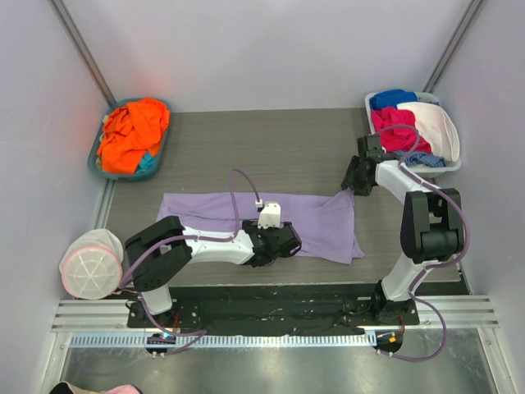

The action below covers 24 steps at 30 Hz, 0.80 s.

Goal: Fold and stack the t-shirts
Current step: Fold the tshirt

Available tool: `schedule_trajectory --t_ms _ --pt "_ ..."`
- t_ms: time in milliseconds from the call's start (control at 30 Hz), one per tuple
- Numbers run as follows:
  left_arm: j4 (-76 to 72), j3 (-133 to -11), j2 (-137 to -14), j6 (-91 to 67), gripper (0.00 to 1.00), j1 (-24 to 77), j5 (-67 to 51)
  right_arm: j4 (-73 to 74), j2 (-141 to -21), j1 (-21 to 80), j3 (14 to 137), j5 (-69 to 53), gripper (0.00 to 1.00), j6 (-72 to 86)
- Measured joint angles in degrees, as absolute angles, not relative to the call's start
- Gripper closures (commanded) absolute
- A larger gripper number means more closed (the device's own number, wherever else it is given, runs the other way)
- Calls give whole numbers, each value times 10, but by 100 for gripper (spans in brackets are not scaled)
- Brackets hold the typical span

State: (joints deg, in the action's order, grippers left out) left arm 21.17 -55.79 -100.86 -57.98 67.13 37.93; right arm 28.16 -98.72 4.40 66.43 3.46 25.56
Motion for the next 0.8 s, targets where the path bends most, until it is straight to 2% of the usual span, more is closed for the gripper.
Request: schedule_trajectory --t_ms 67,133,167,200,300,367,800 --pt "212 -558 -1009 -580 0 671 379 283 -987 44 655 34 54 256" --pt "212 -558 -1009 -580 0 671 379 284 -987 44 648 34 62 256" --pt "212 -558 -1009 -580 0 671 380 283 -987 44 647 34 67 255" --pt "212 -558 -1009 -580 0 671 380 283 -987 44 647 33 77 255" --pt "212 -558 -1009 -581 0 672 380 277 -988 44 647 32 93 252" --pt "212 -558 -1009 -581 0 672 380 275 -988 44 647 31 99 252" --pt "210 -555 -1007 -582 0 672 382 277 -993 43 664 32 99 252"
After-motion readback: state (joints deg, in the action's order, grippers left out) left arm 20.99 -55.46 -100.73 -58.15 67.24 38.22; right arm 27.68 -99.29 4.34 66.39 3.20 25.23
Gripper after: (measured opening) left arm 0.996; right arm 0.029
